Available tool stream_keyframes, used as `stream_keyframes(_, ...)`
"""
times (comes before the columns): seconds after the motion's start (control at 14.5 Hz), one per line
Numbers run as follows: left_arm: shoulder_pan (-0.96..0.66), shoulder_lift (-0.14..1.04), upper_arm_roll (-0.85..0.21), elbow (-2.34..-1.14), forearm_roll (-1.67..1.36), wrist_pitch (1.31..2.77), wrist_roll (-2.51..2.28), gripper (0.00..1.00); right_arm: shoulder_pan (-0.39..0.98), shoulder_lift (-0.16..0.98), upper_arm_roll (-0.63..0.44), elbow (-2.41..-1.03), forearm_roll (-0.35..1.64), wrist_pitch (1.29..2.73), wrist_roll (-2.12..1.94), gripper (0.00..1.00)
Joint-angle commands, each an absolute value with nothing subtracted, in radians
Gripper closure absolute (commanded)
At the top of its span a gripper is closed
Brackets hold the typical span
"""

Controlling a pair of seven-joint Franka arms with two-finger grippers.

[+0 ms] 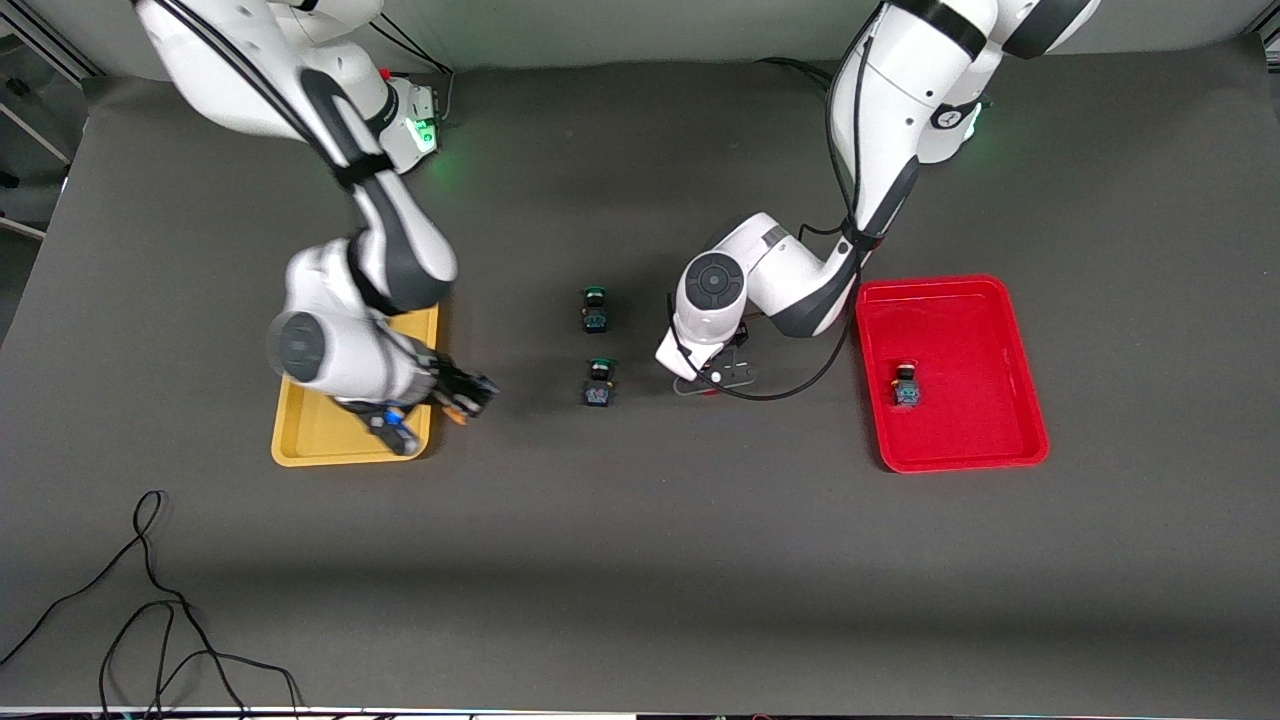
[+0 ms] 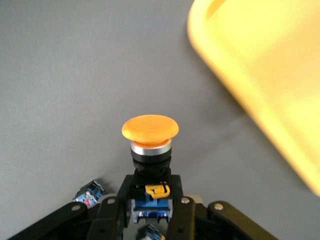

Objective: Place red and yellow buttons in trays
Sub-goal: 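Place the yellow button in the yellow tray while the left gripper carries red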

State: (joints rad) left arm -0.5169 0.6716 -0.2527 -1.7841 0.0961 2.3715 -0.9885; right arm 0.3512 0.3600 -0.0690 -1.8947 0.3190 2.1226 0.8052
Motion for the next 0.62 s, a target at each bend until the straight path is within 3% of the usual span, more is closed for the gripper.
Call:
stream_keyframes(0.0, -0.517, 0.658, -0.239, -1.758, 0.098, 2.349, -1.017, 0.88, 0.345, 0.285, -0.150, -1.962, 0.310, 2.083, 0.659, 0.74)
stream_keyframes(0.21, -0.497, 0.629, -0.239, -1.753, 0.098, 2.310, -1.012, 0.91, 0.345, 0.291, -0.227, -2.038, 0.311, 2.136, 0.494, 0.74)
stream_keyframes(0.34, -0.441, 0.577, -0.255, -1.747, 0.083, 2.229, -0.994, 0.91, 0.344, 0.301, -0.232, -2.133, 0.318, 2.270, 0.424, 0.74)
stream_keyframes(0.55, -0.312, 0.485, -0.294, -1.762, -0.004, 2.099, -0.834, 0.92, 0.299, 0.324, -0.233, -2.161, 0.325, 2.315, 0.319, 0.74)
